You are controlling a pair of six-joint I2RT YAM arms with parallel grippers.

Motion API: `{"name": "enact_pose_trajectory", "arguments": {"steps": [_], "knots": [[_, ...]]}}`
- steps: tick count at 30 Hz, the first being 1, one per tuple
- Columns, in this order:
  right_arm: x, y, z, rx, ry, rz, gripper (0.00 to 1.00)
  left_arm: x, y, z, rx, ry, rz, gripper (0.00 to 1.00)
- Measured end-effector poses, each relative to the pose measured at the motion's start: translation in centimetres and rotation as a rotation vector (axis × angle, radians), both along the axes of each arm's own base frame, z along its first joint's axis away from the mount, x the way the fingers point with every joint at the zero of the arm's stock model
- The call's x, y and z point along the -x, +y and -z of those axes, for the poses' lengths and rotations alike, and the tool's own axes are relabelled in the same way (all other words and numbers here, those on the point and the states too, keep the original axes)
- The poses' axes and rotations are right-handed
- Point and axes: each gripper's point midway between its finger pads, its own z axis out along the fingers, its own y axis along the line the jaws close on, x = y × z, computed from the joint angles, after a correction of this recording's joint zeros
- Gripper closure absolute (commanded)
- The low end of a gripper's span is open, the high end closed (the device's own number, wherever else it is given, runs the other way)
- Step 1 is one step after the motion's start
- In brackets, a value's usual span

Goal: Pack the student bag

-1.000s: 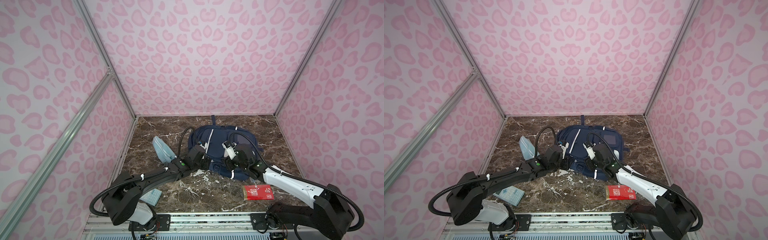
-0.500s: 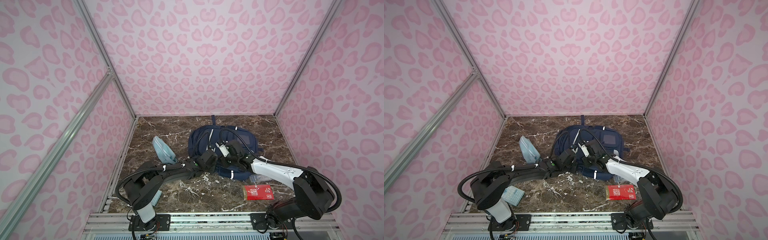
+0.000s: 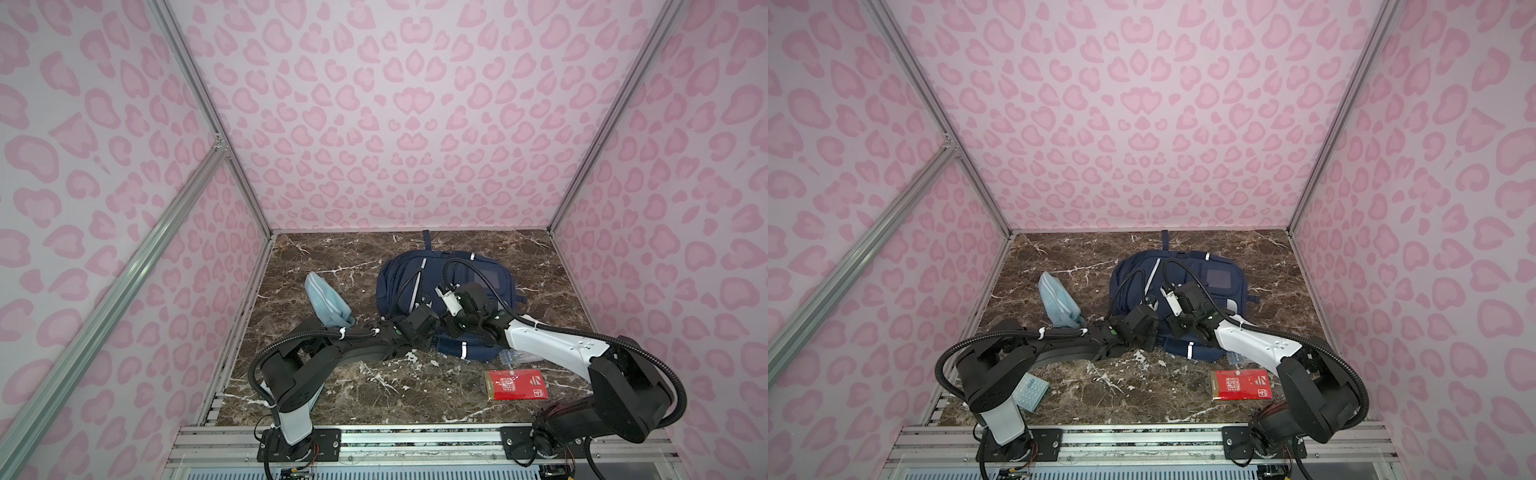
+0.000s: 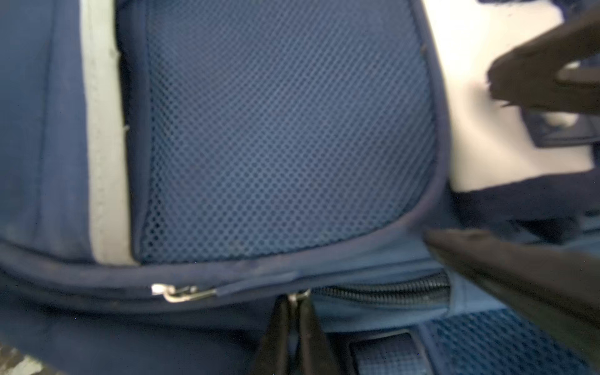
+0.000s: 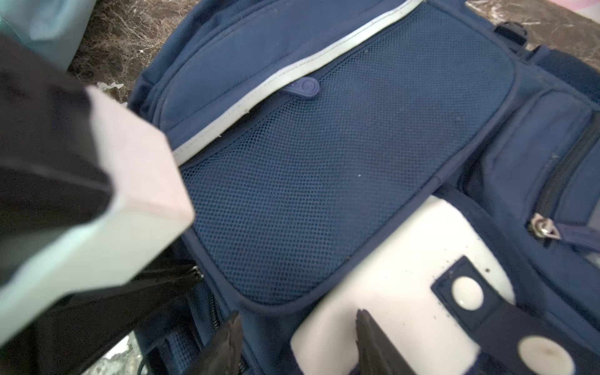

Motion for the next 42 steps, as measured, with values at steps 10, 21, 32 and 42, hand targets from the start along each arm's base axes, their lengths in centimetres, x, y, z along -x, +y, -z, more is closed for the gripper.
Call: {"name": "enact_pose_trajectory", "arguments": {"steps": [10,21,32,42], "knots": [[0.2,1.4,0.7,0.008,-0.004,-0.035,0.36,0.6,0.1,-3.9,0.054,-0.018,0.006,0.97],[-1.9,3.5,2.7,0.005,-0.016,-0.026,0.87,1.5,-0.8,-3.9,0.073,0.001,0.020,0.97],[-0.9,3.4,2.3,-0.039,0.016,-0.042,1.00,2.1,-1.7,-3.5,0.107,0.012,-0.016,0.97],[-0.7,1.9,0.7,-0.087,-0.006,-0.029,1.00,0.8,4.6,-4.3,0.070,-0.001,-0.178,0.97]]}}
